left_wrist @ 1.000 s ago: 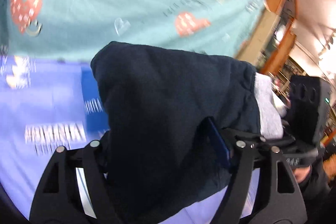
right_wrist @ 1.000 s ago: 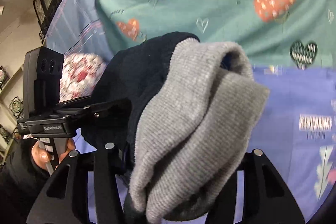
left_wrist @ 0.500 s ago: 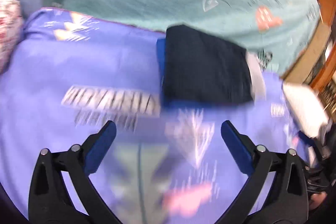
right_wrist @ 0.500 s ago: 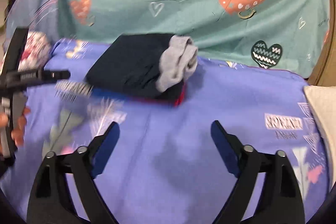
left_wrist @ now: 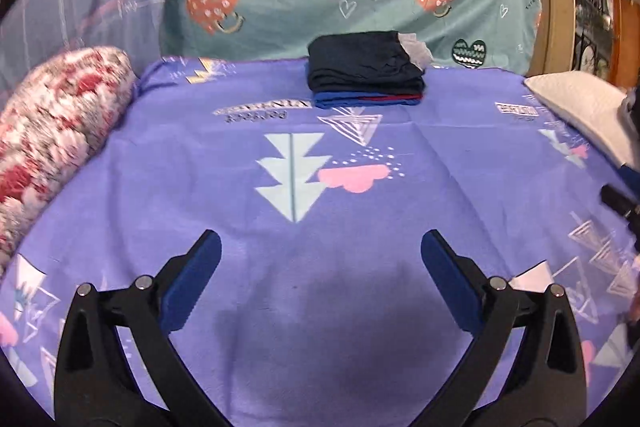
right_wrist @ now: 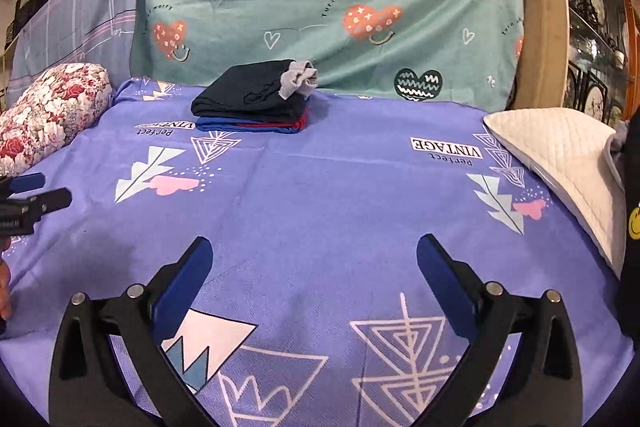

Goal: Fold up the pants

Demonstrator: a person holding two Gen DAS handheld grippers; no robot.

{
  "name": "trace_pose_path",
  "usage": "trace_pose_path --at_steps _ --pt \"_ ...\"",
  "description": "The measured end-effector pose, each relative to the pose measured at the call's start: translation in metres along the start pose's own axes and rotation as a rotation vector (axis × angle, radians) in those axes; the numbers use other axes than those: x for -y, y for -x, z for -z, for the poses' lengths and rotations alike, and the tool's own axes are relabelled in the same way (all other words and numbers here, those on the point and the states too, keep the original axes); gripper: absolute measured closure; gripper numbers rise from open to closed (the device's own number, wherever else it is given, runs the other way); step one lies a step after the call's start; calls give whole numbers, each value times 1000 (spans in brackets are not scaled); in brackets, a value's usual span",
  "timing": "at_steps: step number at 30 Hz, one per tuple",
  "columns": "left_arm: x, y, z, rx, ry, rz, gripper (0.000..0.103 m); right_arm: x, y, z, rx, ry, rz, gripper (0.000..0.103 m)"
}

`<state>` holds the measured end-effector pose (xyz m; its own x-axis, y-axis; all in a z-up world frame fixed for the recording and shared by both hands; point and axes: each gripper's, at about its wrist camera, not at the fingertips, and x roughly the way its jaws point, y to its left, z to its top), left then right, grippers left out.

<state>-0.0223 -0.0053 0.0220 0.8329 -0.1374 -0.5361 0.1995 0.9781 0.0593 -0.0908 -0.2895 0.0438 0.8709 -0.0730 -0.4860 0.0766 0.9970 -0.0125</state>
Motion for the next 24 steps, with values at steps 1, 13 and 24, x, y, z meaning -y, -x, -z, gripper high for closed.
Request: trace_pose_path --at_steps 1,13,24 --pt "0 2 2 11 -5 -20 2 3 3 0 14 -18 -1 1" --pt "-2 -6 2 -19 -8 -108 2 -7 -3 4 -31 43 -57 1" --pt "-14 -12 1 -51 52 -91 2 -2 -7 4 -51 19 -43 1"
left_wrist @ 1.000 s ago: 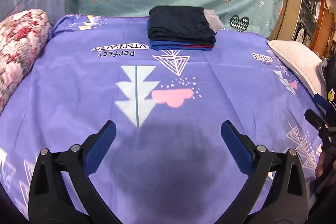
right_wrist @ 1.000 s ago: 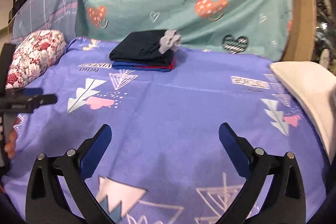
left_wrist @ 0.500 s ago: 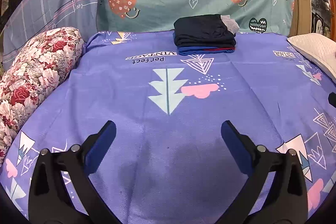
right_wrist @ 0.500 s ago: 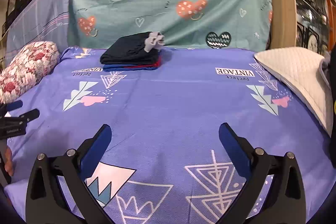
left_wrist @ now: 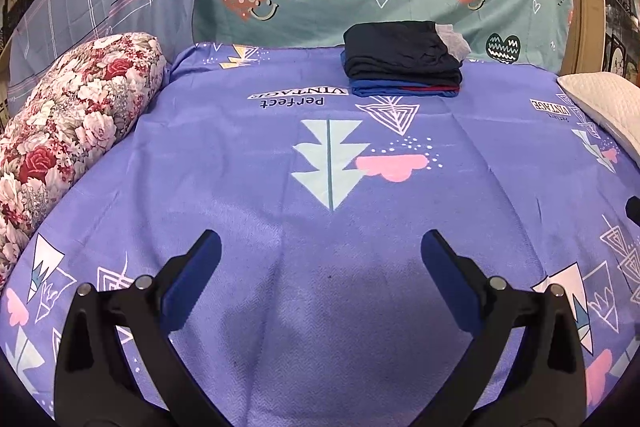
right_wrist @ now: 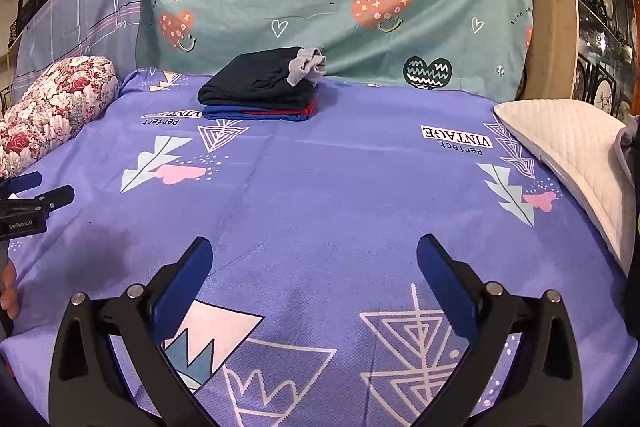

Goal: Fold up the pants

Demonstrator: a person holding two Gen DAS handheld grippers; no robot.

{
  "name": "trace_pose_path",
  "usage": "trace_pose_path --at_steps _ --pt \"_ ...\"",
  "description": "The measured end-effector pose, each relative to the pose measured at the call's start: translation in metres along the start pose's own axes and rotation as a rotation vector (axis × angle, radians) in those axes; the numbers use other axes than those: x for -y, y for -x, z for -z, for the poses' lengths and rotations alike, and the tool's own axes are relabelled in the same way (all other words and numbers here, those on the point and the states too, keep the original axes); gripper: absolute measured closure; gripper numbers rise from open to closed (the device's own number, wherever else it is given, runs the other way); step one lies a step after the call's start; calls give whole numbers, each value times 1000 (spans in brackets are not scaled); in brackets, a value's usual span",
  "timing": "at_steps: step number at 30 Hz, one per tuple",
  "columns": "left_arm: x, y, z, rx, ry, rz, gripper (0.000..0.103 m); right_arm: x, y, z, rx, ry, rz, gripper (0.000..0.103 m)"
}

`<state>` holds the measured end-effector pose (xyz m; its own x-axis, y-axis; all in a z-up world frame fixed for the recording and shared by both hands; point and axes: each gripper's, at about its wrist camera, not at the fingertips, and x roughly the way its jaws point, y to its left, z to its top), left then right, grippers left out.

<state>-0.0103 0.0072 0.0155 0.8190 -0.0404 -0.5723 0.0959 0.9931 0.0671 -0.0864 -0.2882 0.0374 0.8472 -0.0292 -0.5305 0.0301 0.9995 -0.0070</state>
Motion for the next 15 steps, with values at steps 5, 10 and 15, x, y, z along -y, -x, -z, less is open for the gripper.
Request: trace_pose_path --at_steps 5,10,15 --pt "2 -1 0 -6 -6 -9 2 2 -2 0 -14 -11 1 1" --pt "4 1 1 4 -15 -19 2 2 -1 0 -12 -14 3 1" --pt "3 1 0 1 -6 -17 2 4 -3 0 -19 -22 3 1"
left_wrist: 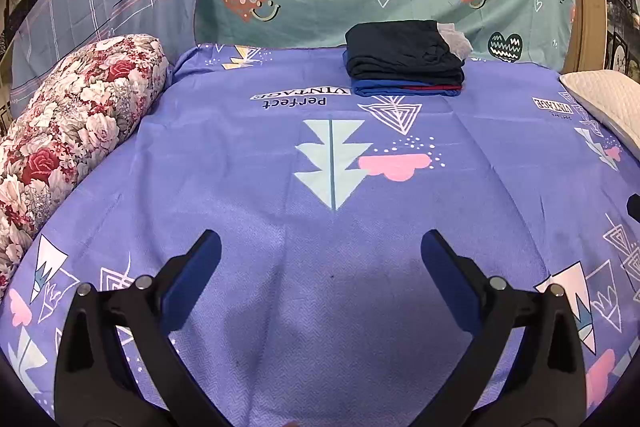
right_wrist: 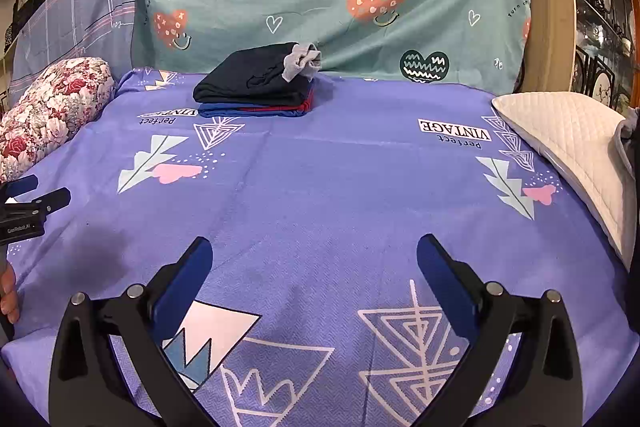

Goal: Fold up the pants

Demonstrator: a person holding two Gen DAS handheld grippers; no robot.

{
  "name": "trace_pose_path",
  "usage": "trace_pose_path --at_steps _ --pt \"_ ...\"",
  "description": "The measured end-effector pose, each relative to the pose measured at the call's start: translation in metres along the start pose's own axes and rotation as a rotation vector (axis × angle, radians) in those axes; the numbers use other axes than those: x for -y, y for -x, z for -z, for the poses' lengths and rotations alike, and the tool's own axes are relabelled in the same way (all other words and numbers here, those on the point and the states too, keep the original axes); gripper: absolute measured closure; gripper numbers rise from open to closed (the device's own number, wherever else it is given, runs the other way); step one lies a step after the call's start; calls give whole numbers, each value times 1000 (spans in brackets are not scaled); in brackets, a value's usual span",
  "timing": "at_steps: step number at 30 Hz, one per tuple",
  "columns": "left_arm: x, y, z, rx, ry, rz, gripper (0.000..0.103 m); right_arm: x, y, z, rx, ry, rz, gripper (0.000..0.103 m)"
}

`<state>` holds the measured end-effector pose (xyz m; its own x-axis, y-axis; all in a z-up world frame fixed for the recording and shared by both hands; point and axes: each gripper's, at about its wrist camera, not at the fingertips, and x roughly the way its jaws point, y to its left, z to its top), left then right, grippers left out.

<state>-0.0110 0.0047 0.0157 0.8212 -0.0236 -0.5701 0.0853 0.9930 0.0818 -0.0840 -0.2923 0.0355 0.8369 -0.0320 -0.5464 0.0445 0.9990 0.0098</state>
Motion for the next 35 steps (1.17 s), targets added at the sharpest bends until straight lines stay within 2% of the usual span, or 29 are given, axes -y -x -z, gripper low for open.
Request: trace_pose_path --at_steps 19,25,30,35 --pt "-1 5 -1 30 0 -15 2 2 -2 0 -15 -18 9 1" --pt "-2 12 -3 72 3 -13 2 3 -2 0 -15 -17 8 1" --pt "-2 2 -3 21 9 -1 2 3 -3 -1 -14 -16 6 1" --pt "-4 0 -2 10 22 -1 2 4 -3 -1 -15 -16 6 1"
